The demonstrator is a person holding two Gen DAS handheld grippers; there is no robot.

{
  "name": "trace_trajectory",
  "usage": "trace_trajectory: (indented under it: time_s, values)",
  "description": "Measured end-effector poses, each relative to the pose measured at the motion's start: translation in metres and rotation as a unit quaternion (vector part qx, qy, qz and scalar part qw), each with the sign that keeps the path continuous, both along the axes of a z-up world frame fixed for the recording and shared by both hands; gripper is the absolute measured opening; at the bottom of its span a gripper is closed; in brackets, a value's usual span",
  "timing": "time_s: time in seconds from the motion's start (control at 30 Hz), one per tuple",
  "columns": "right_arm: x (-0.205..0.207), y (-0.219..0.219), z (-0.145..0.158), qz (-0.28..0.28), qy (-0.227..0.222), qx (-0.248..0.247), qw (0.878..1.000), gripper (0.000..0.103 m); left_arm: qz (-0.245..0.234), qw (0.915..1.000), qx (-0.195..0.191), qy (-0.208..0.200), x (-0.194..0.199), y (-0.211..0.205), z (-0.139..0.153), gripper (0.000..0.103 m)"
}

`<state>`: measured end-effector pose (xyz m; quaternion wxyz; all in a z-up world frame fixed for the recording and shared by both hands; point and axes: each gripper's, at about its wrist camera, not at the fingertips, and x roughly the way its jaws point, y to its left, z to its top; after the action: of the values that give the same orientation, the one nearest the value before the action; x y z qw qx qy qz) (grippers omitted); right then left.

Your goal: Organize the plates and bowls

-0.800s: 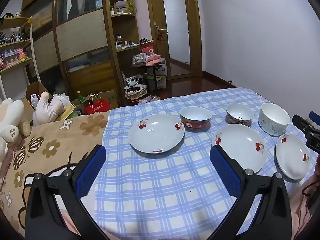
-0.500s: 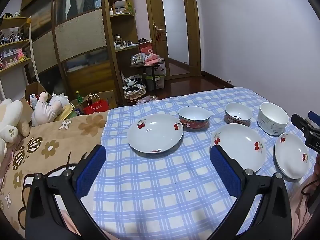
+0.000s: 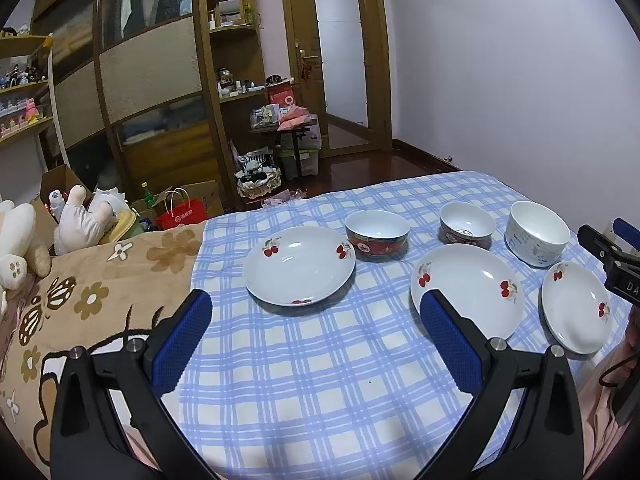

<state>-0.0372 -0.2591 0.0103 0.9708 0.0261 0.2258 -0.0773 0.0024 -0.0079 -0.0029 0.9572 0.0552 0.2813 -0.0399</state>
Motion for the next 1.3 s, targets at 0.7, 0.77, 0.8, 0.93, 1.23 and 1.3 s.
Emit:
trace_trajectory:
  time_s: [0.7, 0.77, 0.8, 0.93, 1.23, 1.3]
  values:
    - [-0.005, -0.005, -0.001, -0.021, 0.018, 0.018, 0.999, 0.103, -0.011, 0.9997, -0.004, 0.019, 0.010, -0.004, -0.008, 0.102]
    - [-0.004, -0.007, -0.001, -0.022, 0.019, 0.022, 0.999, 0.103, -0.011, 0.9997, -0.004, 0.020, 0.011, -0.006, -0.009, 0.102]
    - [-0.004, -0.007, -0.002, -0.023, 0.020, 0.023, 0.999, 0.103, -0.011, 0.9997, -0.003, 0.020, 0.011, -0.006, -0.009, 0.102]
    - [-0.004, -0.008, -0.003, -0.024, 0.023, 0.024, 0.999, 0.103, -0.011, 0.9997, -0.003, 0.020, 0.011, -0.006, -0.009, 0.102]
    - [-0.007, -0.008, -0.002, -0.028, 0.028, 0.022, 0.999, 0.103, -0.010, 0.9998, -0.002, 0.019, 0.013, -0.008, -0.010, 0.102]
    - [-0.008, -0.008, -0.002, -0.028, 0.028, 0.023, 0.999, 0.103, -0.013, 0.9997, -0.003, 0.021, 0.013, -0.009, -0.010, 0.102]
